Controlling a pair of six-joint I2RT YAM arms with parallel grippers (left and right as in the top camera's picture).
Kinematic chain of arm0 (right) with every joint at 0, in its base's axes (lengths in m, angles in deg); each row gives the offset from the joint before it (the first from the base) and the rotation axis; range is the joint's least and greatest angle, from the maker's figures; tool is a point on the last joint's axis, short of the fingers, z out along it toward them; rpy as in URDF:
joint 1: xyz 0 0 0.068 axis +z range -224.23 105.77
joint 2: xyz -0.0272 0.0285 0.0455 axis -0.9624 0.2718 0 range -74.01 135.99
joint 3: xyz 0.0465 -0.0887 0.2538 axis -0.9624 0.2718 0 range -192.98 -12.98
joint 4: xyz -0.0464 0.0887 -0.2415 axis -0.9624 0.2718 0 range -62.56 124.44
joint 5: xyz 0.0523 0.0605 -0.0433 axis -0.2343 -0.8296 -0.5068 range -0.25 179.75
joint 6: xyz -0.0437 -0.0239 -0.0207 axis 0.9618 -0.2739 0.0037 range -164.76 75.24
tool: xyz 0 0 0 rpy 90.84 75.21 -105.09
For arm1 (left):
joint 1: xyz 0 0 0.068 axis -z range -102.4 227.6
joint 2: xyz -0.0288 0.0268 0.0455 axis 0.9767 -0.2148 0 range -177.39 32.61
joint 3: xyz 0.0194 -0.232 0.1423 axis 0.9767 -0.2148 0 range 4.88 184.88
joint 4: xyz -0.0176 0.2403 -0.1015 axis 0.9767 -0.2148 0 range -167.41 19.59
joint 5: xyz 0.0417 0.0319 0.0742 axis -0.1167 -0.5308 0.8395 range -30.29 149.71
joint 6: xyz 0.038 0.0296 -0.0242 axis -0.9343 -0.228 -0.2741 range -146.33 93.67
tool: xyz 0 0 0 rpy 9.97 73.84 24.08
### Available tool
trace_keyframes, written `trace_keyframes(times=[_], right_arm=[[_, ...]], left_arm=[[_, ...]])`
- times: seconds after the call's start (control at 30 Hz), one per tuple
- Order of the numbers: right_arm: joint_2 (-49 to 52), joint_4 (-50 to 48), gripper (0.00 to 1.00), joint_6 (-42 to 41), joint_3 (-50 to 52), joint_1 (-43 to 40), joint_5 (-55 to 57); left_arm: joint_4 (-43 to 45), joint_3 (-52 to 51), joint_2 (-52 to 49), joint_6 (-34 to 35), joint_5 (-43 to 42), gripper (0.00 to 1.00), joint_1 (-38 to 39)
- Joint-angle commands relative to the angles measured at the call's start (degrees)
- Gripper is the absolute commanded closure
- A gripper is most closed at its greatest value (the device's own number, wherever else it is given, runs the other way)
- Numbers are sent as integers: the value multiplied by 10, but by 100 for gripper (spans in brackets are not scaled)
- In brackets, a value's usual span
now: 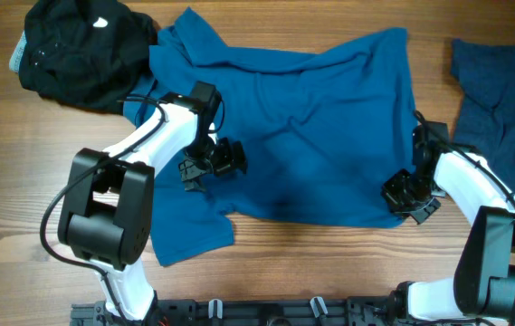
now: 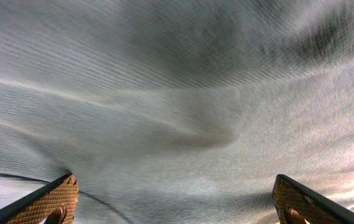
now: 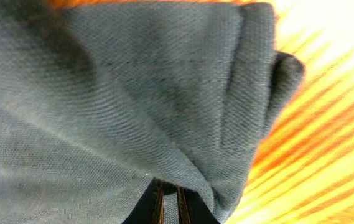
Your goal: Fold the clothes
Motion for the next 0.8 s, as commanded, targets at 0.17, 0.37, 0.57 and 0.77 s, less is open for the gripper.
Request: trace_keyframes(times=[0.17, 0.37, 0.57, 0.77], right_arm=[[7, 13, 91, -33, 7, -57, 81], [7, 17, 90, 3, -11, -57, 41], [7, 30, 90, 27, -26, -57, 30], [-1, 73, 90, 46, -63, -57, 27]], left_arm=[[-13, -2, 11, -29, -9, 0, -48], [-80, -3, 30, -35, -9, 0, -44], [-104, -7, 30, -29, -9, 0, -44], [-47, -21, 30, -21, 9, 0, -43]])
